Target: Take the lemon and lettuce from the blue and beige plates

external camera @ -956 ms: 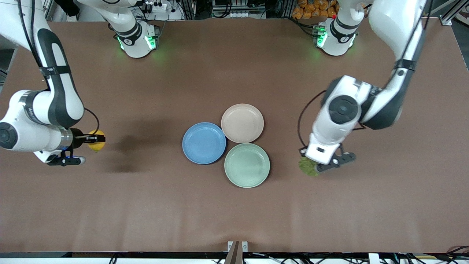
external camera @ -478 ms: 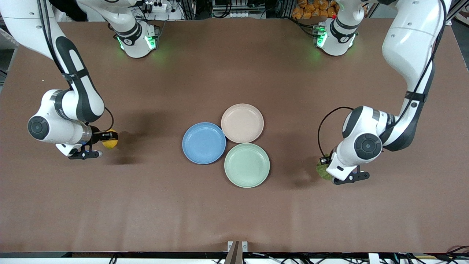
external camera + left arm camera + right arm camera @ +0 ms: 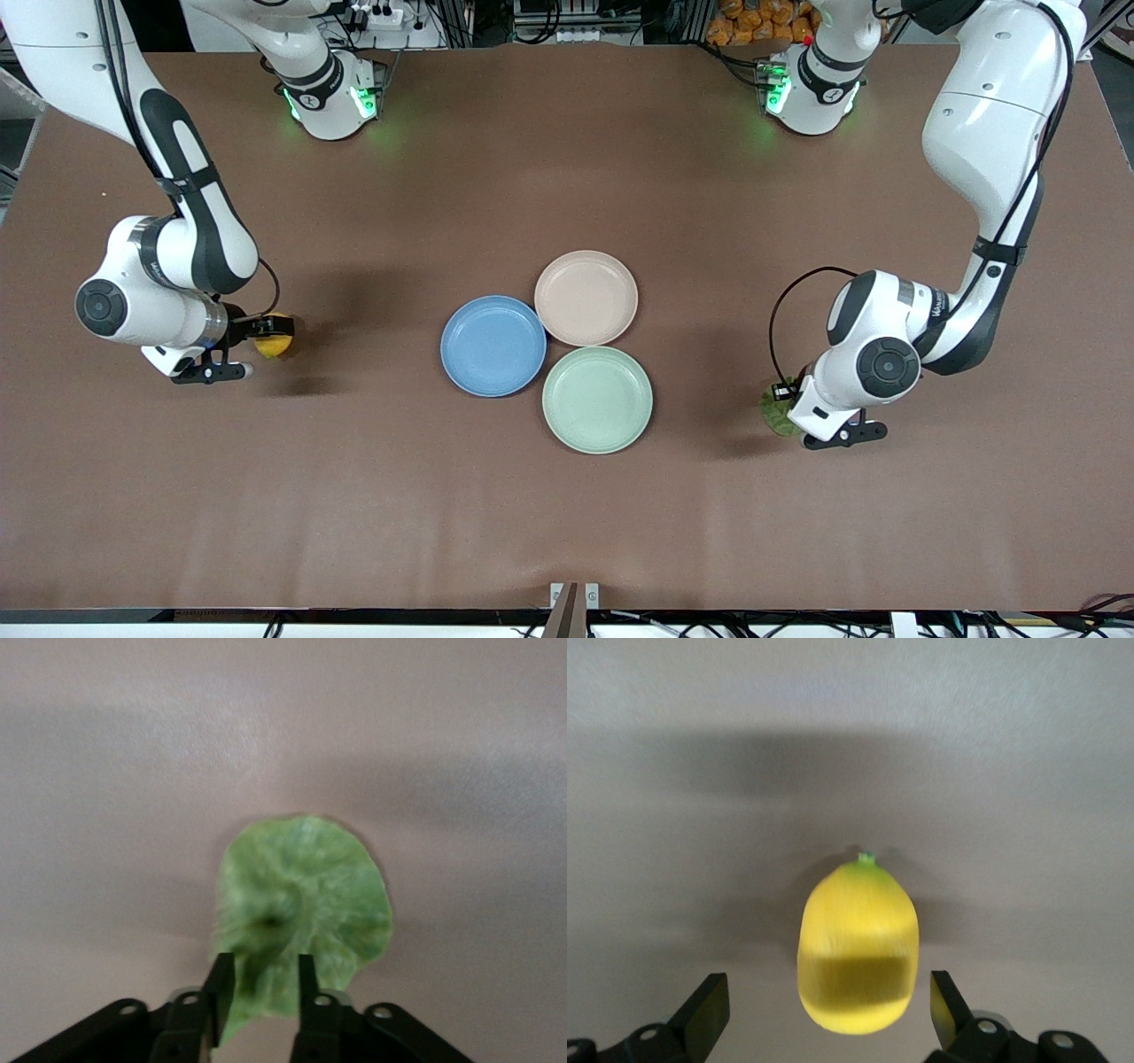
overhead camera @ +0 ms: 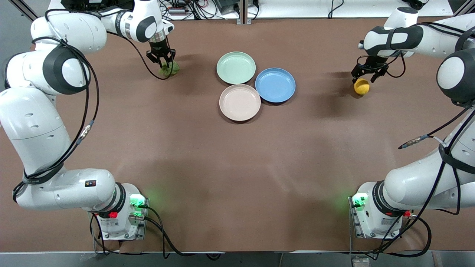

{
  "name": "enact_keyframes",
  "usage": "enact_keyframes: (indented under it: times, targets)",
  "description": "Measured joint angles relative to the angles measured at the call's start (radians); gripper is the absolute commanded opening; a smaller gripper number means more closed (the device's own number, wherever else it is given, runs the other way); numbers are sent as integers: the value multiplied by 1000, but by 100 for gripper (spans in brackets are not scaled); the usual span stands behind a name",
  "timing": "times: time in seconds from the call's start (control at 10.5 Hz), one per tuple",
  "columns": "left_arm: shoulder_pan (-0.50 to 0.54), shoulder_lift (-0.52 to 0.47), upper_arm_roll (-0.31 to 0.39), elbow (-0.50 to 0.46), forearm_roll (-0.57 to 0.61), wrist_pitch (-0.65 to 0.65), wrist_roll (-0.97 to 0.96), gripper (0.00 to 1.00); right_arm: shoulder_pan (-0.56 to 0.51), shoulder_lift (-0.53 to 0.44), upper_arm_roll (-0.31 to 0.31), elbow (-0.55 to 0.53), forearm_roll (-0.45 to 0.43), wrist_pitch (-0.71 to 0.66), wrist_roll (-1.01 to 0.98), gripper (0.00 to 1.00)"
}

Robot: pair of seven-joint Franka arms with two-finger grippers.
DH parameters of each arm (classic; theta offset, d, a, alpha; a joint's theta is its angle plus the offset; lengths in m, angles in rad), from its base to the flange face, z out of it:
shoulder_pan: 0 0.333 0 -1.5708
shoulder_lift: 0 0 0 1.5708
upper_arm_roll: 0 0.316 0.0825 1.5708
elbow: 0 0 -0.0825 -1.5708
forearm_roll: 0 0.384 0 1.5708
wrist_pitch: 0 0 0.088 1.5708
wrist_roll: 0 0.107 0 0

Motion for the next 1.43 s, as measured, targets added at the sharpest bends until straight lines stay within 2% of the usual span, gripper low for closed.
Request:
enact_keyframes:
  times: [0.1,0.29,0.48,0.67,0.76,1.05,1.43]
  targets:
    - [5,-9,0,11,1,3,3,100,2,-12,0,43,0,-64,-3,100]
    - [17,-64,0,26,2,0,15,100,5,-42,1,212,0,-253,-5,100]
    - [23,-170,-5,31,2,-53,19,100,9,-74,1,401,0,-360,-6,100]
    - [22,-293,-23,34,-8,-130,19,100,13,-102,1,519,0,-444,-6,100]
    - [21,-352,-33,33,-29,-167,19,100,13,-129,0,551,-9,-469,-7,100]
    - [42,-469,-31,30,-108,-239,67,100,14,-246,19,593,-119,-501,-11,100]
    - [97,-539,-29,33,-184,-328,149,100,14,-282,37,619,-116,-678,-9,100]
